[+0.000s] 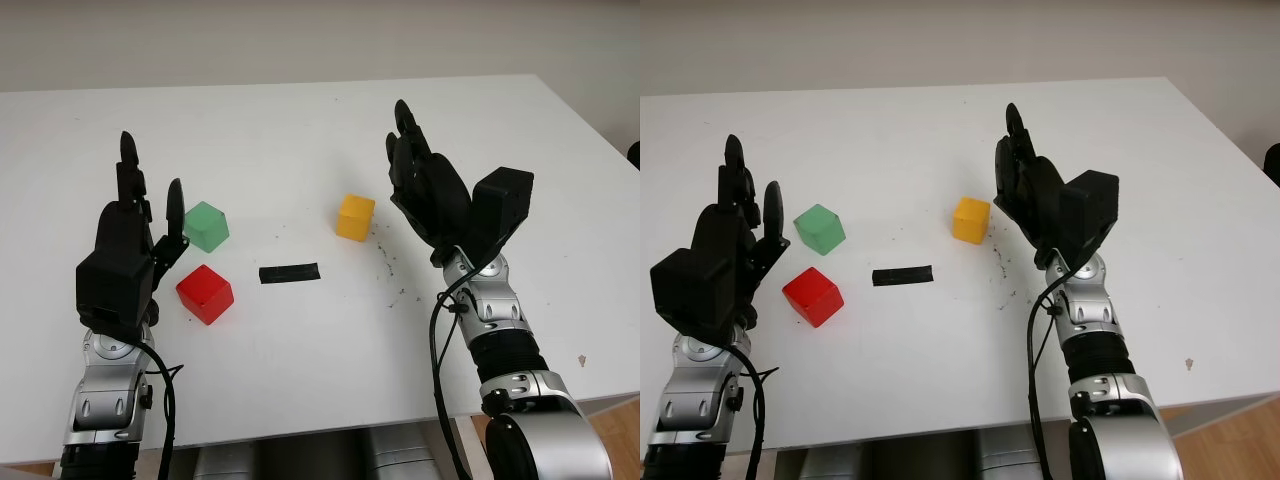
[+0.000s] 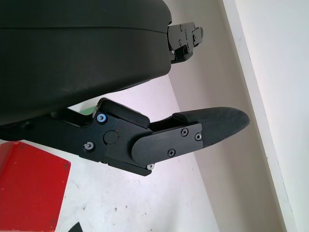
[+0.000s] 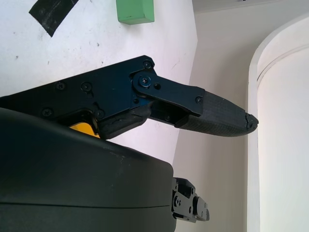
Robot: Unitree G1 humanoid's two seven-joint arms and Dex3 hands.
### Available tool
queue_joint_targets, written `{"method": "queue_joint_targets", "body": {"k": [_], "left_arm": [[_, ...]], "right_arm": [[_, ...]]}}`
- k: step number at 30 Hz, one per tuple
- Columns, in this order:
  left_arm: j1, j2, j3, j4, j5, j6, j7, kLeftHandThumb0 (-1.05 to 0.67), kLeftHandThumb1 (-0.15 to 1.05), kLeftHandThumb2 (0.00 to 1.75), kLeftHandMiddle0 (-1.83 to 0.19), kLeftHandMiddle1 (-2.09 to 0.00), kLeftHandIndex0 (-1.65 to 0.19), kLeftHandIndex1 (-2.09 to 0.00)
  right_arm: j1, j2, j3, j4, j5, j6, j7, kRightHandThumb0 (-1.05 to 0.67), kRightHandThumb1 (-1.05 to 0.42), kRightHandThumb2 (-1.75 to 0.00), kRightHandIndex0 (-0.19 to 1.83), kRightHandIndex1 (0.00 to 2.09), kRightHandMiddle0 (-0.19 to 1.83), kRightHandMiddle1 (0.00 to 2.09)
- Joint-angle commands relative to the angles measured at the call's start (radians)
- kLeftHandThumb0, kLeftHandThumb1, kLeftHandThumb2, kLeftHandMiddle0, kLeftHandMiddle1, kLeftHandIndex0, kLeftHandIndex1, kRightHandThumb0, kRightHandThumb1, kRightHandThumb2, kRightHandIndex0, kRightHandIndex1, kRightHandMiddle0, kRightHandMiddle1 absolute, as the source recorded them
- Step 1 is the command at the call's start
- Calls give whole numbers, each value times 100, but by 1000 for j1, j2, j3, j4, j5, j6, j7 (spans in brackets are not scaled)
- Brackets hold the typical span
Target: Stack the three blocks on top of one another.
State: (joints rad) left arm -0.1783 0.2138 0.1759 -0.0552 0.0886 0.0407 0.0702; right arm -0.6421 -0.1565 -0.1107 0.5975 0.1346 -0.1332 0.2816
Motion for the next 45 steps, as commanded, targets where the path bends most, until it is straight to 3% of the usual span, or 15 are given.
{"method": "queue_joint_targets", "body": {"k": [1, 13, 16, 19, 25, 28, 31, 35, 39, 45], "left_arm": [[8, 2, 3, -21, -3, -1, -4, -79, 105, 69, 19, -5, 17, -5], [24, 7, 0, -58, 29, 15, 11, -74, 105, 63, 15, -6, 13, -7], [66, 52, -20, -173, 135, 117, -1, -76, 105, 52, 5, -9, 5, -10], [110, 98, -24, -286, 215, 176, -35, -78, 105, 32, -8, -10, -6, -13], [154, 268, 23, -460, 255, 256, -238, -67, 103, 8, -31, -9, -26, -15], [162, 379, 63, -478, 217, 219, -370, -50, 98, 4, -28, -6, -27, -13], [152, 539, 102, -465, 138, 197, -575, -36, 92, 3, -17, -2, -21, -8], [107, 698, 84, -425, 132, 137, -722, -36, 85, 2, -12, -3, -21, -7], [51, 798, 22, -406, 214, 83, -774, -35, 83, 3, -13, -5, -28, -9], [-16, 856, -73, -349, 407, -82, -728, -39, 76, 3, -12, -4, -41, -9]], "right_arm": [[6, 6, 0, -23, 6, -6, 0, -79, -105, -76, -19, 0, -19, 0], [7, 9, 4, -32, 4, 23, -1, -79, -105, -76, -19, 0, -19, 0], [8, 4, 3, -37, 2, 18, 3, -79, -105, -76, -19, 0, -19, 0], [10, 1, 1, -44, 4, 13, 9, -79, -105, -77, -19, 0, -19, 0], [-2, -7, -6, -37, 7, 16, 19, -79, -105, -76, -19, 0, -19, 0], [-6, -10, -7, -40, 6, 21, 18, -82, -105, -75, -19, 0, -19, 0], [-10, -12, -10, -46, 8, 23, 11, -81, -105, -75, -19, 0, -19, 0], [-13, -15, -12, -52, 9, 21, 4, -81, -105, -75, -19, 0, -19, 0], [-18, -16, -19, -39, 15, 8, 5, -81, -105, -75, -19, 0, -19, 0], [-22, -21, -15, -30, 8, 6, 4, -80, -105, -76, -19, 0, -19, 0]]}}
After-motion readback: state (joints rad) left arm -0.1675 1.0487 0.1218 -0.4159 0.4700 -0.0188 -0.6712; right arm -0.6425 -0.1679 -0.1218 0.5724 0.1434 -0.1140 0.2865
